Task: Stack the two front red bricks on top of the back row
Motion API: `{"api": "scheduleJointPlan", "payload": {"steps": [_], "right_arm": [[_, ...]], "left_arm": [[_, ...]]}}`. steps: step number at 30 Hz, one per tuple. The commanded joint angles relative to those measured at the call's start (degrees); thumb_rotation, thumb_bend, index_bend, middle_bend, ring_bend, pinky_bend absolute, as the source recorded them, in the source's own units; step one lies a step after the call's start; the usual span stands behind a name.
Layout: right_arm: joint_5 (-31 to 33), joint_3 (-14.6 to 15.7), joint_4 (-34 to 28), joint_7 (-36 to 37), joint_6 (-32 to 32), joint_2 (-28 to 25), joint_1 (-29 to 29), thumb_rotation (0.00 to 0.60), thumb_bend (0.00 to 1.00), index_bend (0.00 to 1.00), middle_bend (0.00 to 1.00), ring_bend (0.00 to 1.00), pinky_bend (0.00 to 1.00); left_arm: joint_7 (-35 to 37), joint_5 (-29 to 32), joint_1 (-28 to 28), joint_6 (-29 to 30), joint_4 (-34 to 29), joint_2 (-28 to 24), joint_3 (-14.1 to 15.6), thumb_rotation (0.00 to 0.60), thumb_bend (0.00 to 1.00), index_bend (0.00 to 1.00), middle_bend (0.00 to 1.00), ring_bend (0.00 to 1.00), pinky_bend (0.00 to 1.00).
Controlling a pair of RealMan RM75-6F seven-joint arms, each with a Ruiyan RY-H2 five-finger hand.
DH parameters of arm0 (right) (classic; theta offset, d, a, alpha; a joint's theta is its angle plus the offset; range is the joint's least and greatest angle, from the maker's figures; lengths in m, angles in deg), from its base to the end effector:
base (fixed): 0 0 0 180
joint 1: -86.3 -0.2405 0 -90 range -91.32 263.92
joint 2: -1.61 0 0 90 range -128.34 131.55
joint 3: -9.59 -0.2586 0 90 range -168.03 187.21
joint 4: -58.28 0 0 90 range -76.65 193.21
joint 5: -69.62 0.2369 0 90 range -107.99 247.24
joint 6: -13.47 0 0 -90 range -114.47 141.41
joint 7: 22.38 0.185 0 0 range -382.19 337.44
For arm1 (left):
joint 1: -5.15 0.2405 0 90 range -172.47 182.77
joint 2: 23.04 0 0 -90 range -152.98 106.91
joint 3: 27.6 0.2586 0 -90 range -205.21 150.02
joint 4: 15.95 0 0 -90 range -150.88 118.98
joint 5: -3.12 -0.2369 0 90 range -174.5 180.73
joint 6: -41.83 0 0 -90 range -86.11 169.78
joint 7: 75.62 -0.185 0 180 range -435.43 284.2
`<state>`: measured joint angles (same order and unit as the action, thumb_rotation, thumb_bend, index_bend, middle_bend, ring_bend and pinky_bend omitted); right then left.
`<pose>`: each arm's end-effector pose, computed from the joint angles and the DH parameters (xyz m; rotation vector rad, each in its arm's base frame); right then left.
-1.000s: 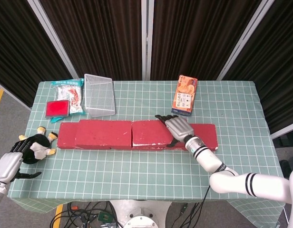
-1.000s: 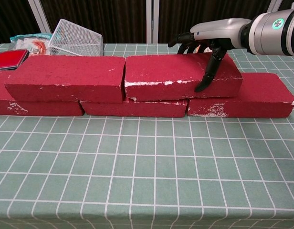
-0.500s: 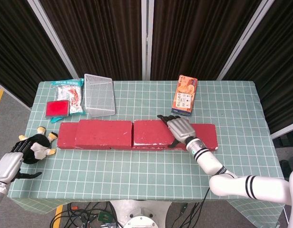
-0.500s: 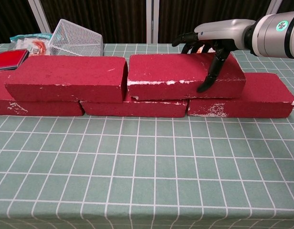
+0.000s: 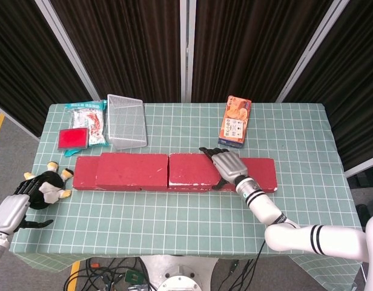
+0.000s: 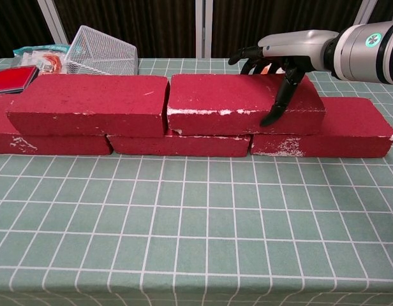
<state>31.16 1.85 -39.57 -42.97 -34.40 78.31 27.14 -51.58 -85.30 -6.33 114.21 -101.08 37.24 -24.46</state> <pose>-0.0840 -0.4035 -0.0347 1.9508 -1.1606 0.8170 -0.3596 0.2363 0.1223 -1.5055 -1.2507 -0.9046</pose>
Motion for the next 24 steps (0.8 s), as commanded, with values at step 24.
{"api": "scheduleJointPlan", "payload": {"steps": [24], "right_arm": [[2.28, -0.17, 0.45, -1.42, 0.0, 1.56, -0.82, 0.6, 0.01, 0.0, 0.14, 0.11, 0.18]], "left_arm": [[1.71, -0.16, 0.16, 0.18, 1.37, 0.36, 0.22, 0.6, 0.04, 0.05, 0.0, 0.0, 0.0]]}}
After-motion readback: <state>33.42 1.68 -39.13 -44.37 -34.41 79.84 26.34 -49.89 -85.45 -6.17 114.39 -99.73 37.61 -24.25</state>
